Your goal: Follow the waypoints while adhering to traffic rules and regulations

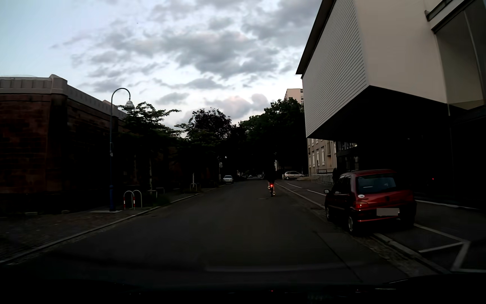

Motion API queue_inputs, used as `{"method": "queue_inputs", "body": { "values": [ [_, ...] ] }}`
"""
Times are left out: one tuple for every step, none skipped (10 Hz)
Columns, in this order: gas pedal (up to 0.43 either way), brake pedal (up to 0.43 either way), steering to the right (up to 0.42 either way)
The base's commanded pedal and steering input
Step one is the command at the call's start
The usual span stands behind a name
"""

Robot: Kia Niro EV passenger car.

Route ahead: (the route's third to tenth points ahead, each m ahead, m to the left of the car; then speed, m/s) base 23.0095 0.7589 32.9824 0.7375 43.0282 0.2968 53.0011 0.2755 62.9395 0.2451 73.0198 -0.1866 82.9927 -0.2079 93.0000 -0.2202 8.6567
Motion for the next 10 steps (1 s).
{"method": "queue_inputs", "body": {
  "values": [
    [0.118, 0.0, 0.0],
    [0.118, 0.0, 0.0],
    [0.118, 0.0, 0.0],
    [0.118, 0.0, 0.0],
    [0.118, 0.0, 0.0],
    [0.118, 0.0, -0.001],
    [0.118, 0.0, -0.006],
    [0.118, 0.0, -0.008],
    [0.118, 0.0, -0.011],
    [0.118, 0.0, -0.017]
  ]
}}
